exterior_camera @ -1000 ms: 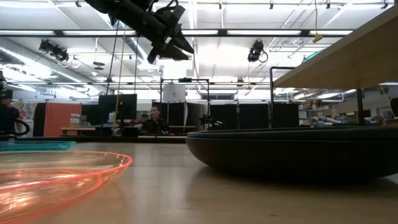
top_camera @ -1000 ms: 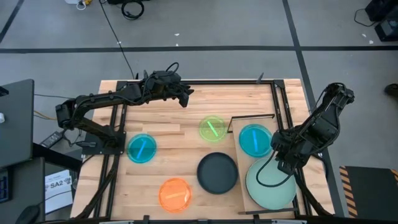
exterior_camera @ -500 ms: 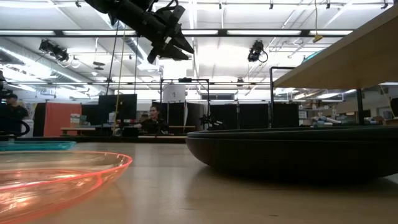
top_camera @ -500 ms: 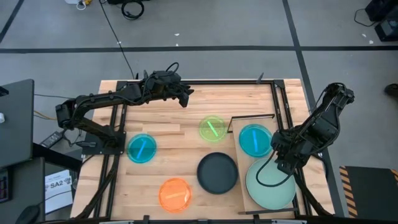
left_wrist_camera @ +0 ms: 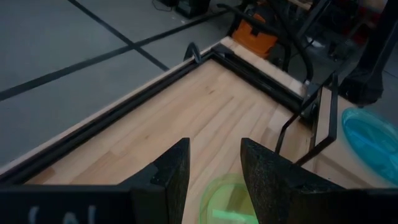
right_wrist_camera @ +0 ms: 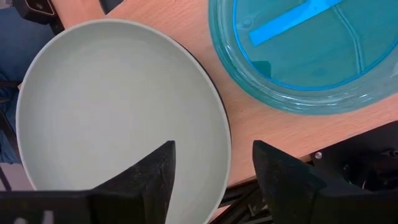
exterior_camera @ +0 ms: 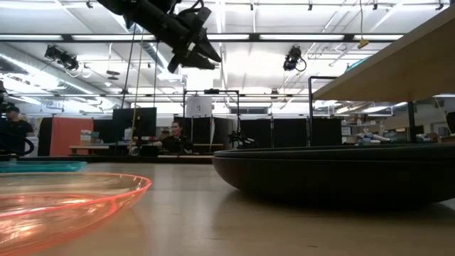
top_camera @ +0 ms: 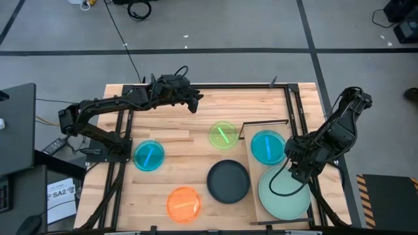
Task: Place and stack plates onto a shelf
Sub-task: Stack the black plate on top of the gray plate on the shelf
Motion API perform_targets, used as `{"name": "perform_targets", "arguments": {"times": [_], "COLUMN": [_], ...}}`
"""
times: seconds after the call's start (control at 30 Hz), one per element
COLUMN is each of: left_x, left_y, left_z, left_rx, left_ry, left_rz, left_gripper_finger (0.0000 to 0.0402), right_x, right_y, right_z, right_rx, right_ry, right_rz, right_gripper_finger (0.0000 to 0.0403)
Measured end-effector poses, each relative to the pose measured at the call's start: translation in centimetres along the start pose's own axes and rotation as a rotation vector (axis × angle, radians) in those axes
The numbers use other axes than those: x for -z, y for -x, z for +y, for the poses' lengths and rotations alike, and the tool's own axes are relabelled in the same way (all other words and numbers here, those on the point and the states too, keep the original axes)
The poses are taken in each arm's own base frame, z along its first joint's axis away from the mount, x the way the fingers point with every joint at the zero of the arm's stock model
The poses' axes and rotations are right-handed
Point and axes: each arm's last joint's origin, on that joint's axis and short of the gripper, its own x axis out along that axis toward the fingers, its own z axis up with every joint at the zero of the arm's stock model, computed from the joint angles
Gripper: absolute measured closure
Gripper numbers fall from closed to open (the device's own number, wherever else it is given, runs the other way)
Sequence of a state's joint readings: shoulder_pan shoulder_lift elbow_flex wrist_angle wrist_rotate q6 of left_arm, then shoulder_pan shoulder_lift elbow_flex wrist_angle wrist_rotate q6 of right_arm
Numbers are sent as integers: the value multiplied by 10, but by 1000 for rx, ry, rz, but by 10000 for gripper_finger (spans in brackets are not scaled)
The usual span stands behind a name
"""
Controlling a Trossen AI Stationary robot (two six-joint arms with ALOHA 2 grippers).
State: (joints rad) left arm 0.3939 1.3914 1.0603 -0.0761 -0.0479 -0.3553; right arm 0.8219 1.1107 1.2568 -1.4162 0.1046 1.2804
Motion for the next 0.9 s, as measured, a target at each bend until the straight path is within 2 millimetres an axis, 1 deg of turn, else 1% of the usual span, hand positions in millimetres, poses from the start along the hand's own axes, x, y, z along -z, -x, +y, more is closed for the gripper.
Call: {"name": "perform_targets", "arguments": {"times": [0.3, 0.43, 0.53, 0.73, 0.9], "left_x": [22, 27, 30, 43, 58], "left_y": [3, 4, 2, -15, -30], "left_z": [-14, -19, -22, -23, -24], "left_rx": [2, 10, 11, -7, -21], "left_ry": [-40, -44, -3, 16, 32], "left_rz": [173, 202, 214, 258, 323], "left_gripper_finger": [253, 253, 253, 253, 253], "right_x": [0, 0, 0, 0, 0], "right_y": [0, 0, 0, 0, 0], "right_z": [0, 0, 0, 0, 0], "right_rx": [2, 2, 2, 1, 2], "right_ry": [0, 0, 0, 0, 1], "right_rz": [-7, -7, -8, -10, -10], "right_gripper_finger": [186, 185, 186, 187, 187]}}
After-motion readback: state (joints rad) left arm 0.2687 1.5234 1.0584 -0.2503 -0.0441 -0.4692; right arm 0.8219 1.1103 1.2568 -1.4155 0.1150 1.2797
